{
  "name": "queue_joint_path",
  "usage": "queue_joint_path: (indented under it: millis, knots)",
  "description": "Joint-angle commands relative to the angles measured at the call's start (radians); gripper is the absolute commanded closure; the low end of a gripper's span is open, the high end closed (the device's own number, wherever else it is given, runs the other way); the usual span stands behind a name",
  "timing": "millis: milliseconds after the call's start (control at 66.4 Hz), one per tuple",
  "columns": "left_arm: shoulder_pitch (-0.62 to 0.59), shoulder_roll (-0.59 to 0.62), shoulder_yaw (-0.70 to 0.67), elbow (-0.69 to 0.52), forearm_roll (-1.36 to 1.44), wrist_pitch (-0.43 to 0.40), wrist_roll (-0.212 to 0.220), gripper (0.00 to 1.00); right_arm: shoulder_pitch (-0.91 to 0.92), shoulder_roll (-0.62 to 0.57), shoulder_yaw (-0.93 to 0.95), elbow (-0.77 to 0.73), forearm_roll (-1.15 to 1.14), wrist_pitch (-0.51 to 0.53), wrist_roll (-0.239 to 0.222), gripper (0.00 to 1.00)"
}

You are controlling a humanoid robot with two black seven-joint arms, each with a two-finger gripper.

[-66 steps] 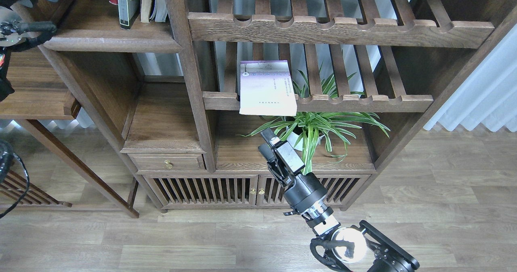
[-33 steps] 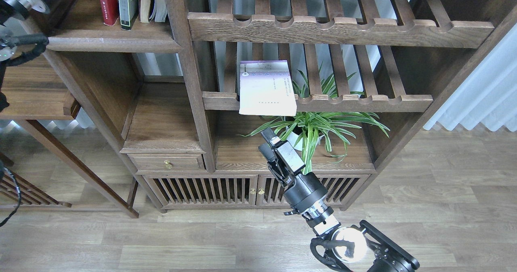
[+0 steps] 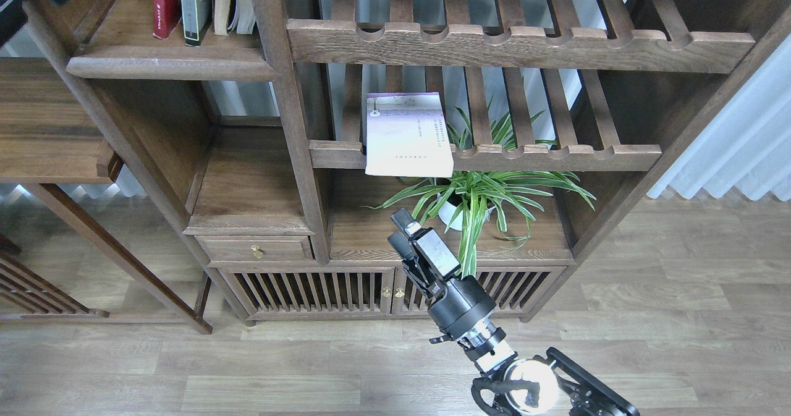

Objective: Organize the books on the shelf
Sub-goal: 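Raise the right gripper to the white book on the middle shelf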

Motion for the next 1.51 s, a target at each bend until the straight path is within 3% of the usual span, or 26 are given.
queue_joint_path:
  millis: [0,196,407,708,813,828,888,1084,1491]
  knots:
    - [0.09,0.001,-0.025,-0.061,-0.026,0.0,0.0,0.14,0.0,0.0,-0.005,-0.003,0.003,0.0,0.004,0.01]
    - [0.329,0.002,-0.081,-0.15,-0.135,0.0,0.0,0.13,0.001,0.0,-0.029,-0.017,0.003,0.0,0.009,0.01]
    - [0.537,-0.002,-0.111,-0.147,-0.153,0.0,0.0,0.13,0.029,0.0,-0.048,-0.027,0.004,0.0,0.047,0.01]
    - [0.794,-0.077,-0.15,-0.089,-0.152,0.0,0.011,0.11,0.122,0.0,-0.091,-0.109,0.003,0.0,0.05,0.01]
    - [0.824,-0.117,-0.157,-0.043,-0.152,0.0,0.046,0.1,0.144,0.0,-0.091,-0.162,0.003,-0.007,0.05,0.01]
    - [0.837,-0.131,-0.157,-0.02,-0.152,0.0,0.08,0.1,0.155,0.0,-0.094,-0.181,0.003,-0.056,0.05,0.01]
    - [0.85,-0.142,-0.158,-0.009,-0.152,0.0,0.107,0.1,0.176,0.0,-0.106,-0.198,0.004,-0.087,0.052,0.01]
    - [0.879,-0.18,-0.158,-0.009,-0.152,0.0,0.121,0.1,0.265,0.0,-0.126,-0.267,0.029,-0.111,0.05,0.01]
    - [0.879,-0.188,-0.163,-0.009,-0.152,0.0,0.121,0.1,0.403,0.0,-0.143,-0.305,0.138,-0.271,0.049,0.02]
